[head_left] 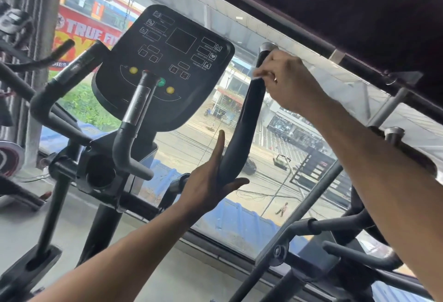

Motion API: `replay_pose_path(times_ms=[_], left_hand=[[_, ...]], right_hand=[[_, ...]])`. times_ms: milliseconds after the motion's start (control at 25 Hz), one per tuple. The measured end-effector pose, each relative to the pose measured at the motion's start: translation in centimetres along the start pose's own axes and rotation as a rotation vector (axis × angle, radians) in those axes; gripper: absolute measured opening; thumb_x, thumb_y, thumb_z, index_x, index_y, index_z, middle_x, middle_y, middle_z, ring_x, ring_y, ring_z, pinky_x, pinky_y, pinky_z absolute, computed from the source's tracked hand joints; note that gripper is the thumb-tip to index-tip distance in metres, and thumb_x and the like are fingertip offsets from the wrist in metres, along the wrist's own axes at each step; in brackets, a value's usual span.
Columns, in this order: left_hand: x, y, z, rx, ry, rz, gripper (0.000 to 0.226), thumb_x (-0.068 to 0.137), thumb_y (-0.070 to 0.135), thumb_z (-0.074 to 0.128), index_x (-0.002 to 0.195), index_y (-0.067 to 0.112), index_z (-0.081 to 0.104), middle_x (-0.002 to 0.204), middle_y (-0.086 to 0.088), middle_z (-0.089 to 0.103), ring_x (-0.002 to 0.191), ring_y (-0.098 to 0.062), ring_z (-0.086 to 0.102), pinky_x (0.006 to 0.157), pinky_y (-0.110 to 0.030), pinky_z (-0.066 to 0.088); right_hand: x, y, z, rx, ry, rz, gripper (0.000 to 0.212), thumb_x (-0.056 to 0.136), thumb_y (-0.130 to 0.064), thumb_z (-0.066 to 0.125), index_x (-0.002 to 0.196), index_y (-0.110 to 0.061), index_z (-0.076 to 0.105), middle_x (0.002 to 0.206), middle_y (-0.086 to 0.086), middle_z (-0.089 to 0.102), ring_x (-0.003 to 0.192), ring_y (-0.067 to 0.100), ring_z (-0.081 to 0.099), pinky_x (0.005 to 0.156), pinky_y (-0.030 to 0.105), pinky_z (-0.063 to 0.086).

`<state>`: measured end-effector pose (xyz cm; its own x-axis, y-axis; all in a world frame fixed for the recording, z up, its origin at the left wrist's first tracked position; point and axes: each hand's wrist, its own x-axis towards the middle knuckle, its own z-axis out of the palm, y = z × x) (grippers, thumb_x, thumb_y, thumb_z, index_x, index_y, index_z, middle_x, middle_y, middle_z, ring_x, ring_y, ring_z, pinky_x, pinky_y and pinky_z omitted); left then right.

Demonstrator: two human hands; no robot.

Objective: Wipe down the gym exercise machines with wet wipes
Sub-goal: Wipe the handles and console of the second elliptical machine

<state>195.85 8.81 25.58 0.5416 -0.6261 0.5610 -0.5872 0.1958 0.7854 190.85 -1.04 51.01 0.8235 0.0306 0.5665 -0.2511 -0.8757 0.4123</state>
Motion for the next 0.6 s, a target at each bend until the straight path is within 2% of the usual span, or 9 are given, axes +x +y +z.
replay_pose_path(times_ms=[120, 320, 440, 520, 600], left_hand=[[0.0, -0.5, 0.3, -0.012, 0.020, 0.016, 0.118, 0.085, 0.053, 0.079, 0.148, 0.058, -0.021, 0.104, -0.011, 0.072, 0.087, -0.036, 0.065, 0.072, -0.046, 0.055], [-0.1, -0.3, 0.3, -0.037, 0.054, 0.037, 0.116, 0.081, 0.059, 0.073, 0.150, 0.059, -0.020, 0.099, -0.016, 0.072, 0.080, -0.035, 0.062, 0.071, -0.047, 0.055], [-0.4, -0.3, 0.3, -0.018, 0.049, 0.057, 0.114, 0.082, 0.061, 0.069, 0.149, 0.056, -0.023, 0.086, -0.006, 0.064, 0.071, -0.026, 0.055, 0.064, -0.040, 0.048], [-0.5, -0.4, 0.2, -0.017, 0.046, 0.083, 0.113, 0.080, 0.063, 0.067, 0.141, 0.066, -0.028, 0.081, -0.001, 0.060, 0.067, -0.022, 0.052, 0.062, -0.040, 0.047], [-0.4, -0.6, 0.3, -0.004, 0.052, 0.082, 0.117, 0.083, 0.060, 0.072, 0.137, 0.071, -0.032, 0.078, 0.001, 0.059, 0.065, -0.020, 0.051, 0.062, -0.041, 0.049]], right_hand=[[-3.7, -1.4, 0.9, 0.095, 0.037, -0.027, 0.021, 0.097, -0.002, 0.061, 0.113, -0.006, 0.075, 0.112, 0.008, 0.061, 0.100, 0.020, 0.064, 0.090, 0.019, 0.050], [-8.4, -3.4, 2.9, 0.230, 0.175, 0.017, 0.024, 0.096, 0.001, 0.062, 0.113, -0.009, 0.075, 0.106, 0.006, 0.060, 0.090, 0.017, 0.064, 0.081, 0.028, 0.059], [-10.1, -4.1, 3.1, 0.351, 0.156, 0.020, 0.025, 0.096, 0.003, 0.062, 0.114, -0.008, 0.075, 0.104, 0.006, 0.061, 0.087, 0.013, 0.064, 0.074, 0.024, 0.058], [-10.5, -3.5, 2.3, 0.449, 0.103, 0.019, 0.025, 0.094, 0.004, 0.065, 0.113, -0.009, 0.077, 0.104, 0.003, 0.064, 0.089, 0.011, 0.065, 0.075, 0.018, 0.057], [-10.0, -2.5, 2.1, 0.490, 0.161, 0.102, 0.024, 0.094, 0.002, 0.066, 0.111, -0.011, 0.078, 0.104, 0.001, 0.067, 0.092, 0.010, 0.067, 0.078, 0.020, 0.057]])
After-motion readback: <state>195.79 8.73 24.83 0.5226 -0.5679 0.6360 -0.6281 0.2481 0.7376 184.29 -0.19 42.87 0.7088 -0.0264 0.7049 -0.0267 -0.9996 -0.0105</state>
